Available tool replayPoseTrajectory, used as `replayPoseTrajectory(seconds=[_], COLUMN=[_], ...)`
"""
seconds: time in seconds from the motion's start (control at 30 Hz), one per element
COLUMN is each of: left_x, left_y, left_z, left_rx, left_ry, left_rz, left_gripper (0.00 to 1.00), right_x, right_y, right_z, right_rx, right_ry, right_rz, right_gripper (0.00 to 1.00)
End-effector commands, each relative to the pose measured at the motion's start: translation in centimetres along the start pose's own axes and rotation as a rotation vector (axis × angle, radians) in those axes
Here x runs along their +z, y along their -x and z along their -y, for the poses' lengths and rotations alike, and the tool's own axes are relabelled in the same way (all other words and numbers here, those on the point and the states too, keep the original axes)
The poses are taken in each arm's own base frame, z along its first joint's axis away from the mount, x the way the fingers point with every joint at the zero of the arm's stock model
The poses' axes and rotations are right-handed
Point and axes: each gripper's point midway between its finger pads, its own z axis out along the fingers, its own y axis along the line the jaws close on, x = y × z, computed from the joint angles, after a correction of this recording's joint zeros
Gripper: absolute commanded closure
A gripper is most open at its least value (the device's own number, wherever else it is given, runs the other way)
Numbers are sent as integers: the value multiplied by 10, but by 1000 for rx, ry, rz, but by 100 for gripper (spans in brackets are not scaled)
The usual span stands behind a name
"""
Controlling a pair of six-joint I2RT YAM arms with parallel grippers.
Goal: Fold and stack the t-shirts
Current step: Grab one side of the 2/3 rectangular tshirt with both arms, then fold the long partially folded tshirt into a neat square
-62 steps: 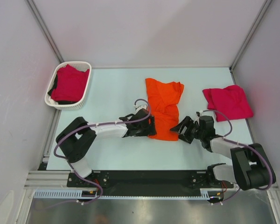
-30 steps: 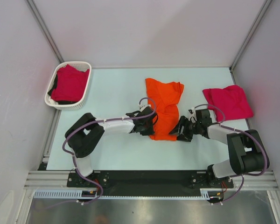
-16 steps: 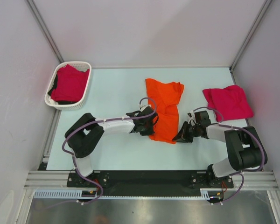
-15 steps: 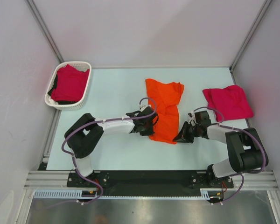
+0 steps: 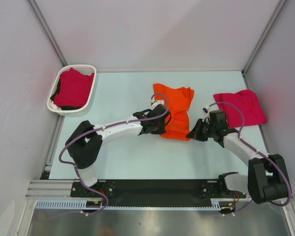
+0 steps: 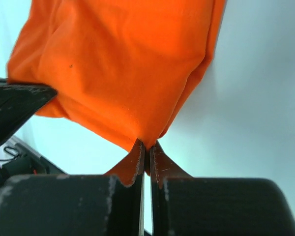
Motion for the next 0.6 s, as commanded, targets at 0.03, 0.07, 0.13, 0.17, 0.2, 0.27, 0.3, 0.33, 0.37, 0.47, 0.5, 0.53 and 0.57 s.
replayPoseTrajectory(seconds=[0.03, 0.07, 0.13, 0.17, 0.2, 0.27, 0.3, 0.33, 0.37, 0.47, 0.5, 0.53, 0.57], left_x=[2, 3, 3, 4, 7, 7, 12, 12, 13, 19, 18, 23, 25], left_y=[39, 41, 54, 57, 63, 75, 79, 86, 90, 105, 113, 114, 118], left_z=[-9, -8, -7, -7, -11, -8, -12, -9, -9, -7, -4, -5, -6], left_rx=[48, 49, 45, 44, 40, 34, 33, 30, 29, 29, 32, 34, 30], left_ry=[80, 83, 79, 81, 90, 78, 86, 76, 76, 66, 57, 59, 55], left_rz=[72, 72, 87, 91, 94, 107, 106, 114, 120, 132, 145, 140, 138], left_gripper=[100, 100, 100, 100, 100, 100, 100, 100, 100, 100, 100, 100, 100], right_x=[15, 17, 22, 22, 23, 25, 24, 25, 24, 26, 27, 28, 31], right_y=[53, 58, 72, 76, 84, 99, 110, 115, 122, 138, 144, 147, 154], right_z=[-6, -8, -14, -14, -14, -19, -25, -27, -31, -34, -34, -35, -36], right_rx=[-59, -60, -71, -81, -85, -99, -115, -120, -127, -138, -142, -148, -152], right_ry=[-2, 5, 15, 14, 0, -3, 14, 18, 26, 25, 21, 23, 20], right_rz=[138, 149, 170, 175, 191, 213, 252, 265, 284, 326, 345, 354, 364], right_gripper=[100, 100, 100, 100, 100, 100, 100, 100, 100, 100, 99, 99, 99])
